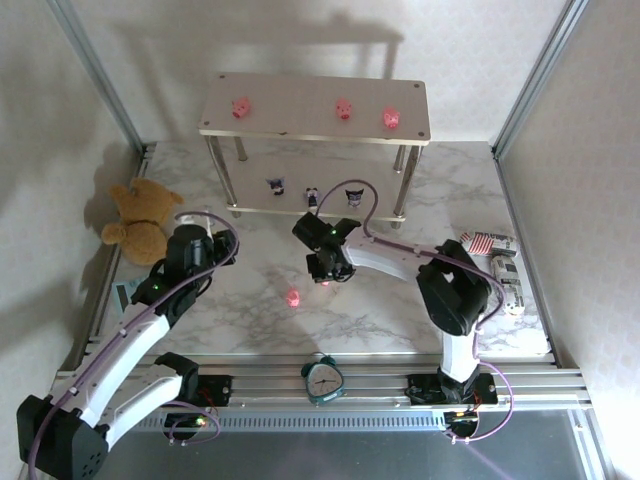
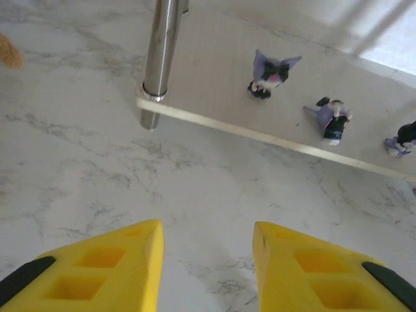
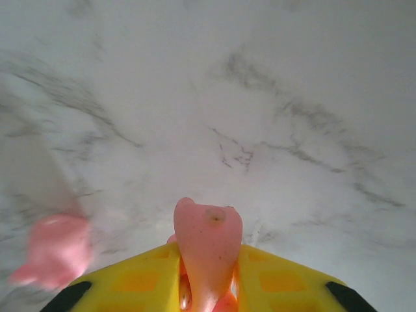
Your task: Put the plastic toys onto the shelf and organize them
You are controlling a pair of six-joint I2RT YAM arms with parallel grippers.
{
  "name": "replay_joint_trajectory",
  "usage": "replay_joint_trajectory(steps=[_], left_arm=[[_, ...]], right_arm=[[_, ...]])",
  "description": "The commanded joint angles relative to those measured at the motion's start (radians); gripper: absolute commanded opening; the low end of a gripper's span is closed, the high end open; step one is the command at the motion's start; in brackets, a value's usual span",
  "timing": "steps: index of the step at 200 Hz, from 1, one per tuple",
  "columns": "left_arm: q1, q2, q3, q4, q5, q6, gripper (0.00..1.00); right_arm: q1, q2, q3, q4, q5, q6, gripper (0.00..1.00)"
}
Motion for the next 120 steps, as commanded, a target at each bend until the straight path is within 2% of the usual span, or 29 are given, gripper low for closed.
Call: replay_joint_trajectory(steps=[1,34,61,79,95,120], left_arm=[[0.01,0.05,0.143,-0.061,0.041,0.049,0.39],[0.01,0.14,0.317,-0.135,0.081,0.088,0.33],[0.011,0.148,0.385,-0.132,0.075,0.095,0.35],[0.012,0.149,0.398,-0.121,0.068,0.101,0.35],[0.012,0.156,0.407,-0.125,0.067,0.104,0.35],[0.012,0.169,0.421,-0.146,0.065,0.107,0.35]], right_arm=[[-0.007,-0.123,0.18,-0.117,0.101,-0.094,0.25],[-0.02,-0.091,0.58,-0.257,0.168,-0.265,0.25],[-0.038,0.034,0.99,-0.342,0.194,-0.392,0.26],[-0.058,0.126,1.206,-0.355,0.196,-0.441,0.27],[-0.074,0.154,1.253,-0.295,0.198,-0.467,0.27],[-0.099,0.131,1.172,-0.149,0.186,-0.487,0.26]])
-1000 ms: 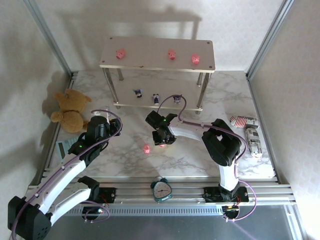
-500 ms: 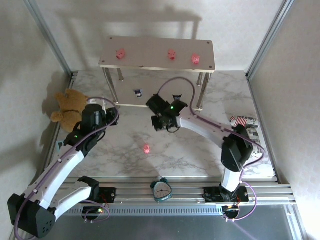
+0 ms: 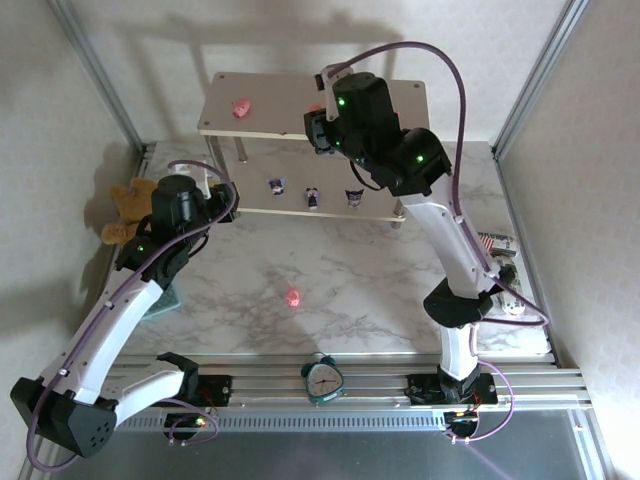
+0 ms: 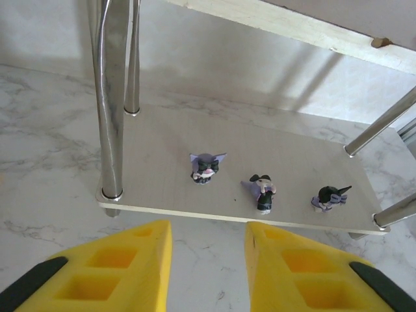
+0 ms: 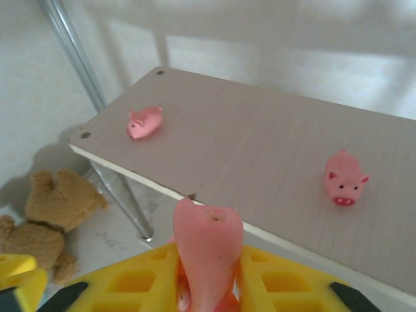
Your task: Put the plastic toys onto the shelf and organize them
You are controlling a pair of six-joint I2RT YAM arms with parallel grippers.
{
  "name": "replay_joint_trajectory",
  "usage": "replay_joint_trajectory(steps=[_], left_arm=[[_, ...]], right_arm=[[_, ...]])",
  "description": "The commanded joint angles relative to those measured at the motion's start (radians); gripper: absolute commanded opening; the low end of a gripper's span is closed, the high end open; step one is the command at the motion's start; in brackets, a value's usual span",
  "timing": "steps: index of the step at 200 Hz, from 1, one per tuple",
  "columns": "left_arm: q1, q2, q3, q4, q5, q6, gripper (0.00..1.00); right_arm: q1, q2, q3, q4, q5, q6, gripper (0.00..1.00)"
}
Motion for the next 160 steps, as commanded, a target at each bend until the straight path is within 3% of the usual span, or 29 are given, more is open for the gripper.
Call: replay_joint_trajectory(steps=[1,47,160], left_arm=[[0.009,0.014,0.04,-0.038,0.008,0.022,0.35],[0.009,0.02,0.048,-0.041,0.0,0.024,0.35],[0.013,0.027,0.059,-0.067,-0.013,0.033,0.35]], right_arm=[[-0.024,0.031,-0.052,0.084,0.009,-0.069,0.26],[-0.04,0.057,-0.049,0.211,0.031,-0.127,0.25],[-0.097,0.2,0.032,0.27,0.055,-0.155,0.24]])
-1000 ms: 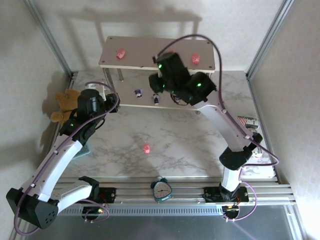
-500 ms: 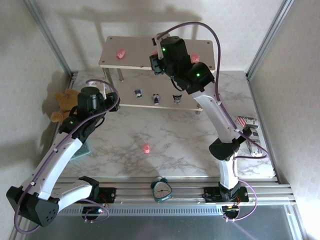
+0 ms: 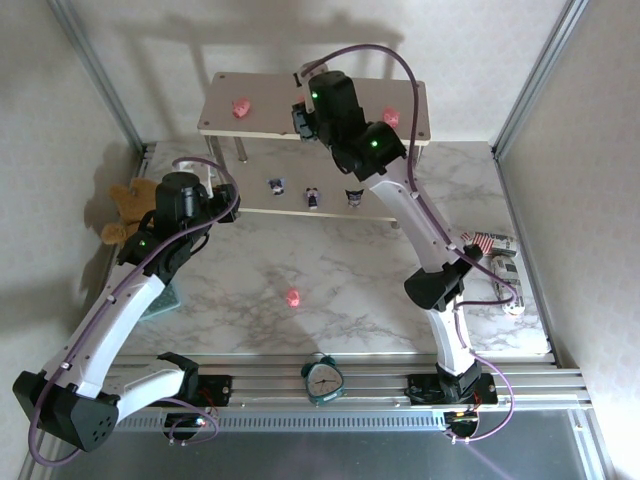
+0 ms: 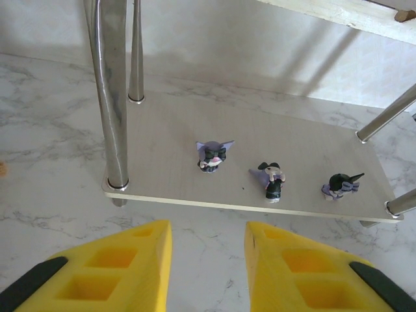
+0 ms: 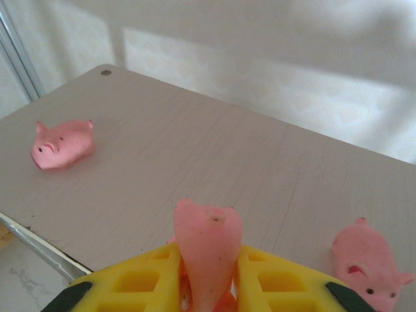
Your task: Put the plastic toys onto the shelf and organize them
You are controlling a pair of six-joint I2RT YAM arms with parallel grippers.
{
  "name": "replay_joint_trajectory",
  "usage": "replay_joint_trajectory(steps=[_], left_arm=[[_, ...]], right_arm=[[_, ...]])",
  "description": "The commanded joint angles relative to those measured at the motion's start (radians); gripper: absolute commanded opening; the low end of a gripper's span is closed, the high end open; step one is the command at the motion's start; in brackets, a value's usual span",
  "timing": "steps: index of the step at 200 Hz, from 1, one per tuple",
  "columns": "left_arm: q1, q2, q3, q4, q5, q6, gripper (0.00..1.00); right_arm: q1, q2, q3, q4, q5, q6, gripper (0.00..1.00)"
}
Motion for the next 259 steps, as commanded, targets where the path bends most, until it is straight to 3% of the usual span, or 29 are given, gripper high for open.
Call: replay_joint_trajectory(steps=[1,259], left_arm=[[0.013,-0.001,0.032,-0.022,-0.013,0.017,0.35],[0.036,0.02,0.016,-0.006,0.019,0.02,0.36]], right_arm=[[-0.028,0.018,0.051,0.032,0.022,-0.005,0.24],[-0.043,0.097,0.09,-0.068,-0.013,-0.019,0.28]])
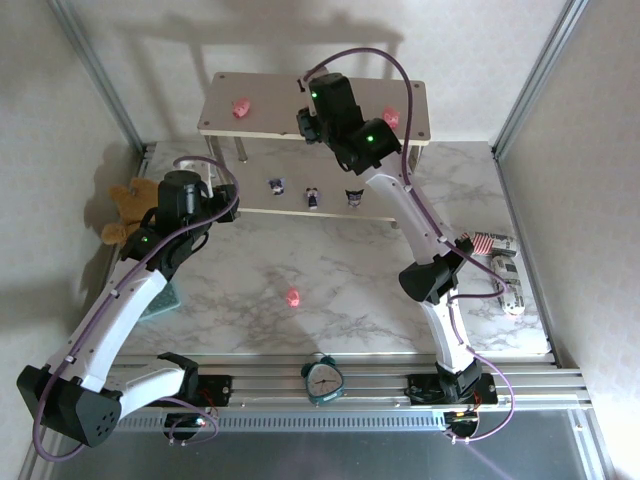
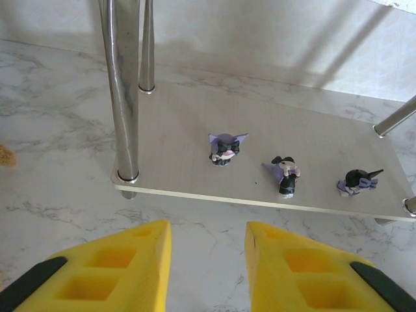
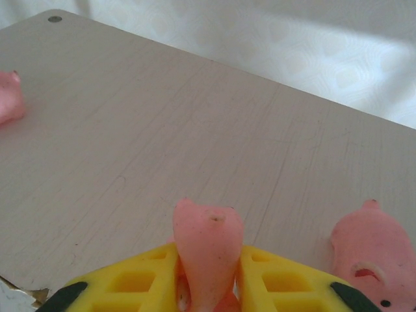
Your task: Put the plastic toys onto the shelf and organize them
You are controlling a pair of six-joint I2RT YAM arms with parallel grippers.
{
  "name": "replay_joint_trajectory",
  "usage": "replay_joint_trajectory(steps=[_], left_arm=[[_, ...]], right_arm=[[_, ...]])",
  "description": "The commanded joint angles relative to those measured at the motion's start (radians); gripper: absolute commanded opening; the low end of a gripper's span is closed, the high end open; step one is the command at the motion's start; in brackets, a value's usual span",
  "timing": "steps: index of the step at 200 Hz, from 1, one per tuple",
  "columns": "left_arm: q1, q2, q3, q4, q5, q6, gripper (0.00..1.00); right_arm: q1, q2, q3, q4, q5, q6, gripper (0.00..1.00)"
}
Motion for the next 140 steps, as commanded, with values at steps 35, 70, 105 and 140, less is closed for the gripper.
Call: replay_joint_trajectory(steps=[35,70,105,140], left_arm=[[0.021,-0.005,0.009,0.011,0.021,0.02,0.36],[0.026,-0.004,0.005,0.014,0.025,0.021,0.36],[0.034,-0.01,0.003,0.007,0.024,0.026,0.36],[0.043,-0.015,0.002,0.002,0.022,0.028,0.36]], right_arm=[[-0.002,0.024,0.037,0.012,-0.003,-0.012,0.37],[-0.002,0.03,0.038,0.029,-0.003,-0.011,0.43],[-0.002,0.04,0.041,0.044,-0.006,-0.01,0.45],[-0.002,0.044,0.045,0.054,-0.009,-0.006,0.46]])
